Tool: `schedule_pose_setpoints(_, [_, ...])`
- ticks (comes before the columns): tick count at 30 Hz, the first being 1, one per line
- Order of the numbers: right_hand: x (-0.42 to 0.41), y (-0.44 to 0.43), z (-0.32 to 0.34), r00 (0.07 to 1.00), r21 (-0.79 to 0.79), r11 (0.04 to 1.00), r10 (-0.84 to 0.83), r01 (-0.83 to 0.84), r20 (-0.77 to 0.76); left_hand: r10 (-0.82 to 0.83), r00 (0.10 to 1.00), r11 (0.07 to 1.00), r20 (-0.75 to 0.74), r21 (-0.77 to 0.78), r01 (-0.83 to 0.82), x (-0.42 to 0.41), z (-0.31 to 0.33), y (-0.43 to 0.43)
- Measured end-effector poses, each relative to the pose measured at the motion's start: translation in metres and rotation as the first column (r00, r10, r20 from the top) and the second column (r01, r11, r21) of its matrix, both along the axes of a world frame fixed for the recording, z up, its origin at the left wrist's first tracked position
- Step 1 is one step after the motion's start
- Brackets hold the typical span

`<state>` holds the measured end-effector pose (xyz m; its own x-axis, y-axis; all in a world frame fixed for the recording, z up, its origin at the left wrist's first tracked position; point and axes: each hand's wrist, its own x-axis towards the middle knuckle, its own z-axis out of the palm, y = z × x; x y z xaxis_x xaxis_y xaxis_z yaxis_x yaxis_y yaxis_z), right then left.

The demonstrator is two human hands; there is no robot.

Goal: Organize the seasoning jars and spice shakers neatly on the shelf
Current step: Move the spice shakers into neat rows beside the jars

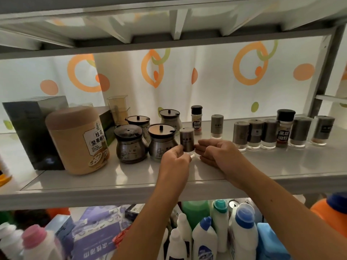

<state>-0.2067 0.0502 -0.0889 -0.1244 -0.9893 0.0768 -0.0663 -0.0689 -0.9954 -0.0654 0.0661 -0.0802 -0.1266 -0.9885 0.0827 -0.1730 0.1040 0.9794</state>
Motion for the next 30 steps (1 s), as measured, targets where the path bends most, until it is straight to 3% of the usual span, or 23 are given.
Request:
schedule_pose_setpoints(8, [0.0,0.001,0.001,1.0,-0.011,1.0,0.012,-0.012,-0.001,0.035,0.999,0.996,-0.008,-0.077,-0.035,-0.003,0.0,0.004])
schedule_pose_setpoints(11, [-0.001,0.008,0.004,1.0,-0.016,1.0,-0.002,0.002,0.026,0.077,0.994,0.994,-0.082,-0.067,-0.083,-0.009,-0.003,0.016])
schedule_pose_setpoints(13, [-0.006,0.016,0.01,0.992,-0.106,0.994,-0.037,0.024,-0.124,0.034,0.985,0.997,-0.17,-0.061,-0.044,-0.017,-0.006,0.029])
schedule_pose_setpoints(15, [-0.018,0.018,0.031,0.932,-0.247,0.968,-0.126,0.041,-0.339,-0.056,0.974,0.995,-0.222,-0.094,0.036,-0.029,-0.002,0.034])
schedule_pose_setpoints(17, [-0.033,0.009,0.067,0.875,-0.357,0.929,-0.249,0.095,-0.415,-0.088,0.966,0.992,-0.241,-0.112,0.063,-0.045,0.006,0.024])
schedule_pose_setpoints(20, [-0.056,-0.023,0.114,0.701,-0.42,0.9,-0.372,0.113,-0.609,-0.05,0.974,0.996,-0.223,-0.085,0.032,-0.071,0.019,-0.004])
schedule_pose_setpoints(24, [-0.073,-0.073,0.119,0.412,-0.243,0.966,-0.257,0.086,-0.874,0.03,0.98,1.0,-0.198,0.014,-0.028,-0.098,0.024,-0.032])
schedule_pose_setpoints(30, [-0.073,-0.101,0.112,0.279,-0.061,0.996,-0.078,0.067,-0.957,0.013,0.989,0.997,-0.15,0.083,-0.001,-0.109,0.034,-0.047])
